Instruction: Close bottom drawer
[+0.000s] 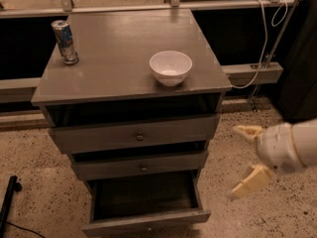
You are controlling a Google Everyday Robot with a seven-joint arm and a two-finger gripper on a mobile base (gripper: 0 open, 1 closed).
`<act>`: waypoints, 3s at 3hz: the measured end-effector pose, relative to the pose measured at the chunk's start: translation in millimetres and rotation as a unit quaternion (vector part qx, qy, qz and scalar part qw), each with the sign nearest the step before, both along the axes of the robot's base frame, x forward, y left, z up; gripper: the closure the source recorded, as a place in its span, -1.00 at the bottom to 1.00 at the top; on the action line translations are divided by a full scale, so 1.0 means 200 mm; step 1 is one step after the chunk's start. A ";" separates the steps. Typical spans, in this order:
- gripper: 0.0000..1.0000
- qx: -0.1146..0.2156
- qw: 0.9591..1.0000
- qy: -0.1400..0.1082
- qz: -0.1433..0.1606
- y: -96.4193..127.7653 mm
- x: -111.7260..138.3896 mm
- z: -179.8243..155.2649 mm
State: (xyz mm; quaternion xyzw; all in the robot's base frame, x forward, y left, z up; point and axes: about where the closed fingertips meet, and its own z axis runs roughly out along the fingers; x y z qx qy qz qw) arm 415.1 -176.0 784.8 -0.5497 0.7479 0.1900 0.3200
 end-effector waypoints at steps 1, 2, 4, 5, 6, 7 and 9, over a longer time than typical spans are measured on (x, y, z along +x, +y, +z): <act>-1.00 0.062 0.997 0.050 -0.005 0.07 -0.17 -0.41; -1.00 0.068 0.995 0.066 0.000 0.09 -0.22 -0.48; -1.00 0.096 0.994 -0.008 0.049 0.32 -0.25 -0.83; -1.00 0.082 0.993 -0.043 0.075 0.44 -0.23 -1.20; -1.00 0.062 0.997 -0.029 0.046 0.39 -0.01 -1.37; -1.00 0.042 0.999 -0.020 0.026 0.27 0.10 -1.42; -1.00 0.074 0.975 -0.152 0.143 0.50 0.17 -1.82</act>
Offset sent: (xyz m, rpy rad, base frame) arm -0.0306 0.0112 -0.0720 0.1170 0.0874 -0.0201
